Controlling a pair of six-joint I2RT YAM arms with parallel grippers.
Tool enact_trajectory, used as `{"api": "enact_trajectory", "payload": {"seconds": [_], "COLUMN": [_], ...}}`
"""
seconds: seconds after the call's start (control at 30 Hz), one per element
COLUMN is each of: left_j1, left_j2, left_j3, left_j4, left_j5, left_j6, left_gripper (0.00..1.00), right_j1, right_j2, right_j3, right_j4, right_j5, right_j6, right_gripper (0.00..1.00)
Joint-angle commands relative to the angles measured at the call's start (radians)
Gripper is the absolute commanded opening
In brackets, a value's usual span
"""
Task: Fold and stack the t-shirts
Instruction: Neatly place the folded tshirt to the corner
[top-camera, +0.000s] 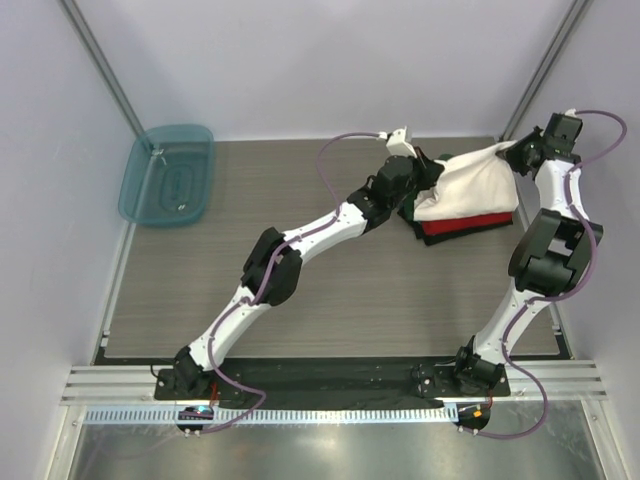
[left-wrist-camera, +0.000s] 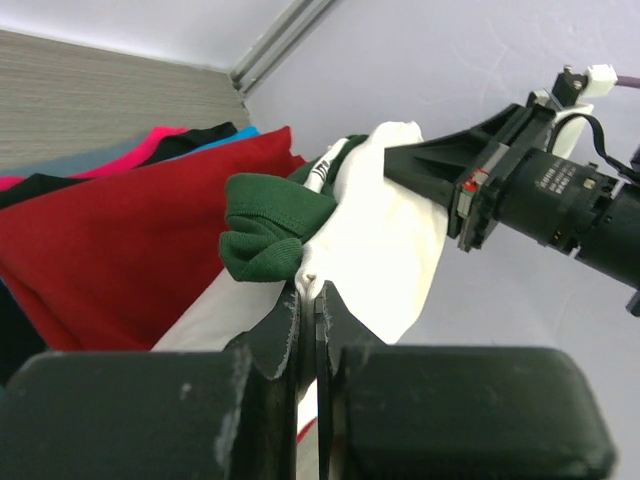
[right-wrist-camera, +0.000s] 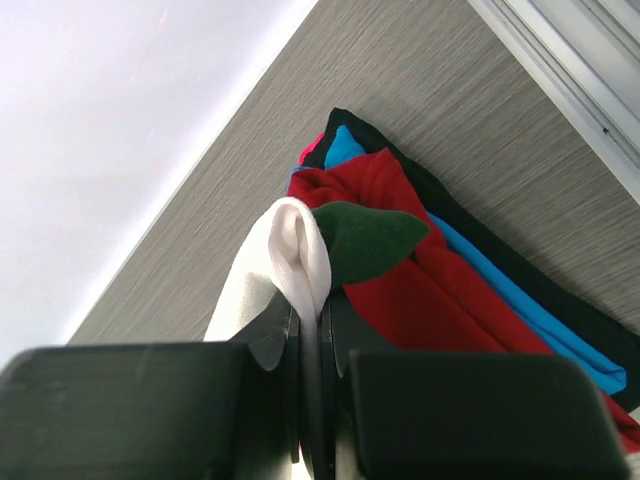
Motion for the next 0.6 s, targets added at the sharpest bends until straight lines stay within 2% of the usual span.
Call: {"api": "enact_trajectory", "payload": {"seconds": [0.0, 0.23, 0.57], "left_j1": [-0.025, -0.094, -0.137], "left_j2": [-0.152, -0.249, -0.252], "left_j3": [-0.045, -0.128, -0.132], "left_j4": [0.096, 0.14, 0.119], "left_j5": [0.005, -0.015, -0.044], "left_j6": [0.025, 0.059, 0.048], "left_gripper": [0.0, 0.0, 0.0], "right_j1": [-0.012, -0.055, -0.086], "right_j2": [-0.127, -0.251, -0.247], "right_j3": [0.052, 0.026, -0.012], "right_j4": [0.061, 0.014, -0.008], "right_j5": [0.073, 0.045, 0.018], "right_j6": [-0.016, -0.013, -0.018], "right_gripper": [0.01, 0.01, 0.01]}}
